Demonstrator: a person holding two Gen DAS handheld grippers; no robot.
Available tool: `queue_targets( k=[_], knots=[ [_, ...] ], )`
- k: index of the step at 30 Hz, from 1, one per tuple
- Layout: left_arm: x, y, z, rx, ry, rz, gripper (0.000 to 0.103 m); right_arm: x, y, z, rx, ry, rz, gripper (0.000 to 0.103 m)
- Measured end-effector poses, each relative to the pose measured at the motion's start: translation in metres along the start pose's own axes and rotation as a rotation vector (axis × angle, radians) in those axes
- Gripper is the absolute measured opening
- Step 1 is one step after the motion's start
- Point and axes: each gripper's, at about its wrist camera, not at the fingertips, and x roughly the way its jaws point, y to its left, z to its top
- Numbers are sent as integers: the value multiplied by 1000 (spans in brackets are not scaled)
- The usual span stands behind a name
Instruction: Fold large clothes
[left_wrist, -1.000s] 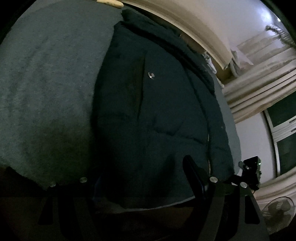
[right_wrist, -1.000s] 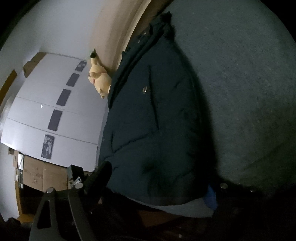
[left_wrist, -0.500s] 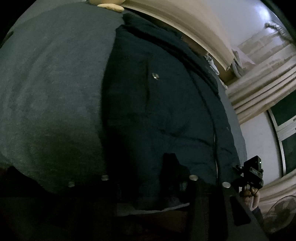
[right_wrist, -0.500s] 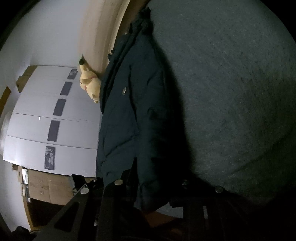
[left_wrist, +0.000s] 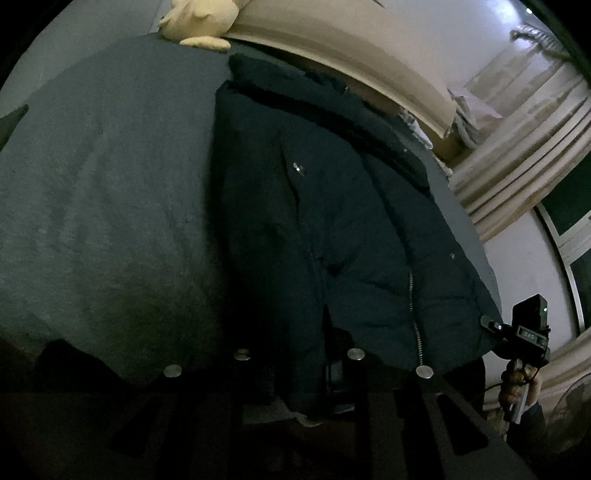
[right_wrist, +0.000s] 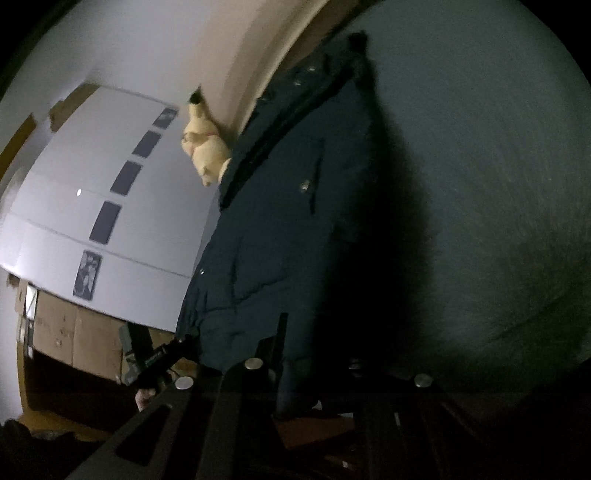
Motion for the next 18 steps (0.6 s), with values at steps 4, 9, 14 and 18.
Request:
queue_targets(
  k=[4, 9, 14, 18],
  knots=[
    [-21, 6, -9, -10, -28, -34, 18, -7, 12, -9, -28, 2, 5, 13],
    [-40, 2, -19, 10, -50, -44, 17, -18, 25, -18, -64, 5, 14, 12],
    [-59, -2, -26, 23, -72, -62, 17, -32, 37, -26, -96, 5, 19, 12],
    [-75, -6, -36, 35, -87, -73, 17, -42, 44, -34, -113, 5, 24, 12]
  ],
)
